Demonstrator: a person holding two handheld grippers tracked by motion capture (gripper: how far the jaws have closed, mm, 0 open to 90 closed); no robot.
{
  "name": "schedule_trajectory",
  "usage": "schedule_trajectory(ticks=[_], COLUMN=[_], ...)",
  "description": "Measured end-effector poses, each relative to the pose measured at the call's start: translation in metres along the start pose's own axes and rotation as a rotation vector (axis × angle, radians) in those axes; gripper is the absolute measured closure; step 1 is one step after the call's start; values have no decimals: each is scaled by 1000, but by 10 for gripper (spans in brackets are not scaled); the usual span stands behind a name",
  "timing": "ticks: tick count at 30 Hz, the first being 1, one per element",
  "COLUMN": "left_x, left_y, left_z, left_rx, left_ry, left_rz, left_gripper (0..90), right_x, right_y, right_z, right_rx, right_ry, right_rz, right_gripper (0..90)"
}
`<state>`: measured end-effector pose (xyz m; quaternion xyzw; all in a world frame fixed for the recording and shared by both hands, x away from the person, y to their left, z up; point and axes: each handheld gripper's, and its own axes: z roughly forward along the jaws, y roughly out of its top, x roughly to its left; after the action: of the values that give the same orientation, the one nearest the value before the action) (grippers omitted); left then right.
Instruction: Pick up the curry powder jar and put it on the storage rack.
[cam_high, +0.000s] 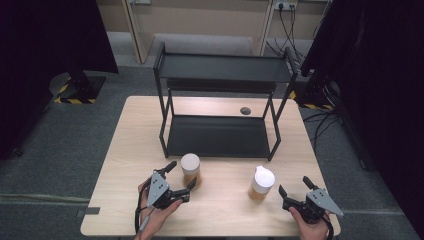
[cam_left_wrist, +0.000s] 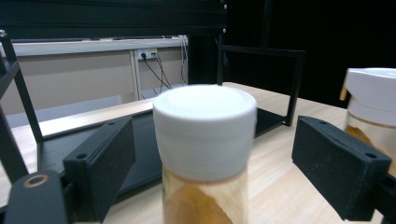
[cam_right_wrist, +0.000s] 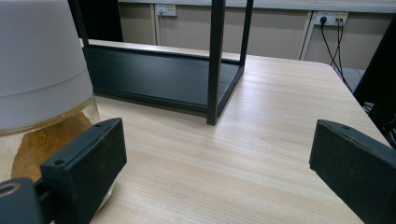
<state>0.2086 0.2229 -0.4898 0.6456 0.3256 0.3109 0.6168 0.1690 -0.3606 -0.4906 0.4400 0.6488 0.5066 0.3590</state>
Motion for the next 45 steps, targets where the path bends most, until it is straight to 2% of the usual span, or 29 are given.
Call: schedule_trajectory(ticks=[6, 12, 19, 26, 31, 40, 45], left_x=[4, 3, 2, 0, -3, -10, -14], left_y=[4, 2, 4, 9, 15, 44, 65], left_z=[15, 23, 27, 27, 26, 24, 27], left_rx=[31, 30, 34, 52, 54, 11, -23], left_ry=[-8, -6, 3, 8, 4, 8, 42], left_rz=[8, 0, 19, 13, 24, 35, 50], left_gripper=[170, 219, 327, 336, 336, 337, 337], right_x=[0, 0, -1, -1, -1, -1, -1], right_y=[0, 0, 0, 0, 0, 1, 1], right_z=[0, 0, 0, 0, 0, 1, 1], right_rx=[1, 1, 1, 2, 2, 3, 2], right_ry=[2, 3, 5, 7, 8, 8, 10], right_rz=[-2, -7, -4, -6, -6, -7, -8], right_gripper=[43, 42, 42, 42, 42, 42, 42])
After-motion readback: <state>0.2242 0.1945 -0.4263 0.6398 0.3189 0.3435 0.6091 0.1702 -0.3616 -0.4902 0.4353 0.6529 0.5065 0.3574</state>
